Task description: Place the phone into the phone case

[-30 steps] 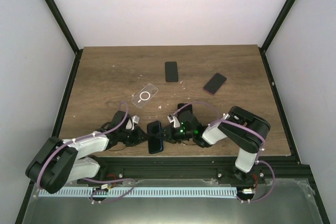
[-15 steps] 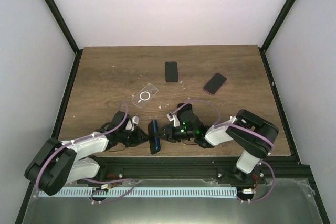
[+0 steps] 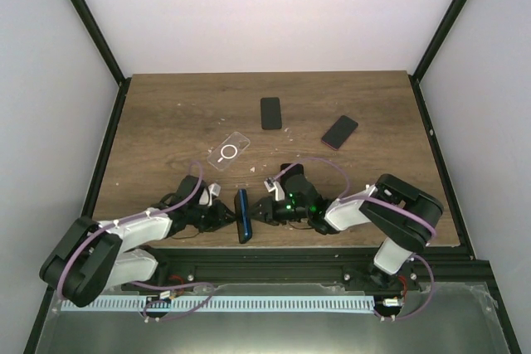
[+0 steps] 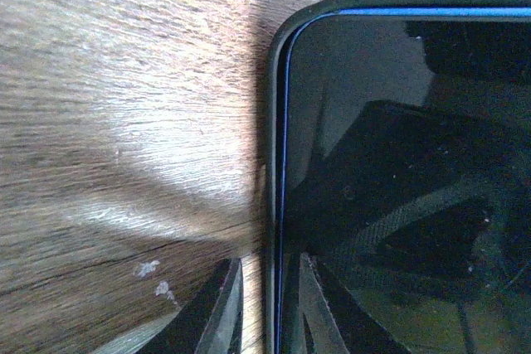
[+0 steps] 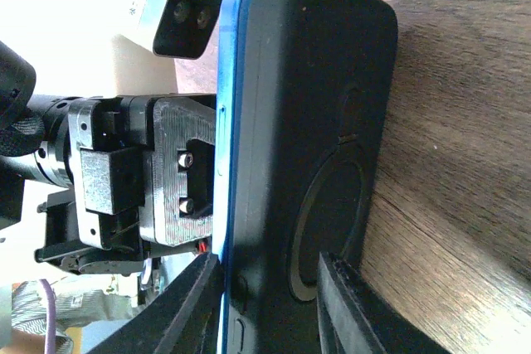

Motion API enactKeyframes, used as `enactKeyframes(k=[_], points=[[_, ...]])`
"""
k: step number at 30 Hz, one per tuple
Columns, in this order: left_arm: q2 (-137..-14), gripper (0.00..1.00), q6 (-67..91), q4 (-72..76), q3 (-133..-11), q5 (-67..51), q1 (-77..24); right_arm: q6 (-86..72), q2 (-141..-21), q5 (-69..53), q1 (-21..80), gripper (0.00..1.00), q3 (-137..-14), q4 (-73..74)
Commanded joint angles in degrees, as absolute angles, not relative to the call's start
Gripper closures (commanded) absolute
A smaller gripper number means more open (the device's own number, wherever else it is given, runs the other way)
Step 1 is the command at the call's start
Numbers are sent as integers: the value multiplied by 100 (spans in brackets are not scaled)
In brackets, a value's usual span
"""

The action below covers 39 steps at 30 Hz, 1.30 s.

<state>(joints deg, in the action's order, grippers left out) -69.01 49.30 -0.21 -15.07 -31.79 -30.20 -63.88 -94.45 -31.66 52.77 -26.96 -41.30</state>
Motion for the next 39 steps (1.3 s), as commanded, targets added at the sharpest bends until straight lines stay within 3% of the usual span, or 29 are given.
enactKeyframes(k=[1, 5, 9, 13, 18, 25, 33, 39], points=[[-7100, 78, 4883, -64, -1558, -3178, -3027, -6295, -9498, -3152, 5313, 65, -2813, -4045], [-7160, 78, 4863, -53, -1584, -3174, -3031, -6288, -9496, -3140, 5308, 64, -2816, -4038], [-7196, 78, 4851, -66, -1600, -3177, -3031, -6309, -9480, -3125, 5300, 54, -2790, -4033], [-7206, 78, 4841, -70, -1614, -3164, -3032, -6205, -9492, -3094, 5300, 80, -2881, -3812], [-7082, 75, 4879, -91, -1617, -3168, -3030, -6117, -9500, -3035, 5291, 97, -2918, -3687], [-6479, 58, 4794, -672, -1921, -3179, -2906, -5985, -9273, -3004, 5250, 99, -2893, -3608], [-4806, 25, 4517, -1461, -2542, -3858, -2431, -5571, -7520, -2692, 5152, 99, -2745, -3274], [-4039, 22, 5133, -303, -2563, -4742, -2417, -5542, -6503, -2732, 5137, 99, -2729, -3653]])
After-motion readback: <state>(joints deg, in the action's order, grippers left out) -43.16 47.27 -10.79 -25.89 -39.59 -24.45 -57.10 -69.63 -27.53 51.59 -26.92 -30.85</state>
